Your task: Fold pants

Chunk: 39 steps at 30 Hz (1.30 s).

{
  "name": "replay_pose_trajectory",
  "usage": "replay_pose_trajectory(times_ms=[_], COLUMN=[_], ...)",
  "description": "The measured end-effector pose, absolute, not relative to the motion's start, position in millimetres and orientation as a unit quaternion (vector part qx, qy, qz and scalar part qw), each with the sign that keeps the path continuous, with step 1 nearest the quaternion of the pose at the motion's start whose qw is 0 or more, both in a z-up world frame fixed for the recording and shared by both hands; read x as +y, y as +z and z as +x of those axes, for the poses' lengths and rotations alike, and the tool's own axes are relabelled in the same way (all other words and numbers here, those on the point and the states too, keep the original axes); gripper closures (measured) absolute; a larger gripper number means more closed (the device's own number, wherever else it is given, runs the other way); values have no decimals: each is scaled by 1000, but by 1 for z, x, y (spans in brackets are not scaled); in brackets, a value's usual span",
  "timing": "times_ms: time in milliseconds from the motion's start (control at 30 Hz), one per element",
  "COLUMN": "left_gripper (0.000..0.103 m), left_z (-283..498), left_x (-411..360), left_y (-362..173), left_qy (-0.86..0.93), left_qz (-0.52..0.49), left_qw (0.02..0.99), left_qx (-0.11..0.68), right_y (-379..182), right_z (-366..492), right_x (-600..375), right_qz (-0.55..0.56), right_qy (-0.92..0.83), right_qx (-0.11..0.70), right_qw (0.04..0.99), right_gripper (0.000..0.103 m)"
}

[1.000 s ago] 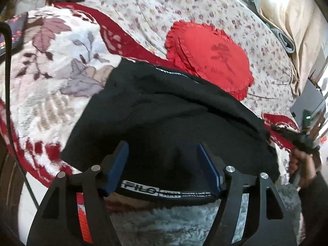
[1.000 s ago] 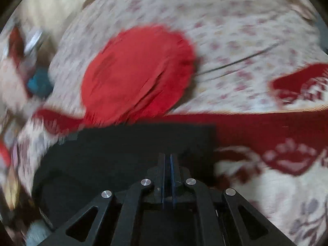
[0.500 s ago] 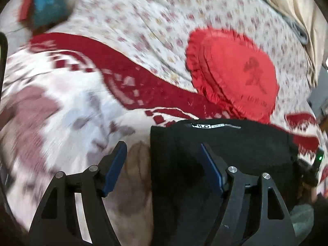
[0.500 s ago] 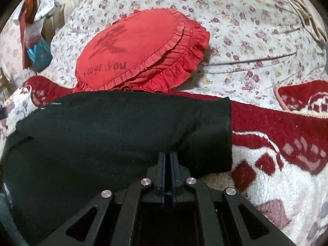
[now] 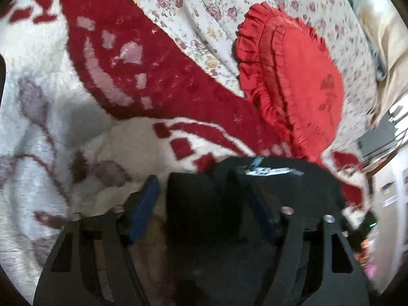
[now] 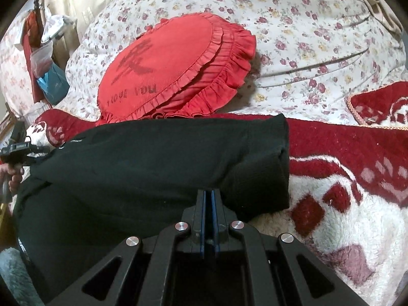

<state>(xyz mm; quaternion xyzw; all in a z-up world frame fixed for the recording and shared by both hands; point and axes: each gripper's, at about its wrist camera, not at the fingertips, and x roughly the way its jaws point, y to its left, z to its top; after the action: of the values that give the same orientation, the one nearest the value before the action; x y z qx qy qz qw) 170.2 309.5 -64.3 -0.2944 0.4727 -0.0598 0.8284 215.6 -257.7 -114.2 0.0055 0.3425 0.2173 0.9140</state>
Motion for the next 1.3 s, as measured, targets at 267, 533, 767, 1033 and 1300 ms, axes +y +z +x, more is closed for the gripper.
replay_pose_trajectory(times_ms=[267, 533, 767, 1033, 1300], left_gripper=[96, 97, 97, 97, 97], left_z=[151, 135, 140, 150, 147], left_x=[315, 306, 280, 267, 265], left_y=[-48, 10, 19, 11, 18], left_qy=[-48, -41, 36, 76, 83], left_qz=[-312, -250, -165, -145, -149], left_qw=[835, 880, 907, 908, 906], left_qx=[451, 401, 386, 387, 387], right_y=[-114, -87, -35, -63, -83], right_z=[216, 238, 288, 334, 352], right_x=[-258, -274, -324, -345, -317], right_qz=[12, 79, 146, 218, 160], right_qy=[218, 245, 205, 200, 230], right_qx=[344, 419, 430, 492, 503], right_qw=[913, 871, 867, 819, 817], right_gripper=[99, 99, 65, 61, 66])
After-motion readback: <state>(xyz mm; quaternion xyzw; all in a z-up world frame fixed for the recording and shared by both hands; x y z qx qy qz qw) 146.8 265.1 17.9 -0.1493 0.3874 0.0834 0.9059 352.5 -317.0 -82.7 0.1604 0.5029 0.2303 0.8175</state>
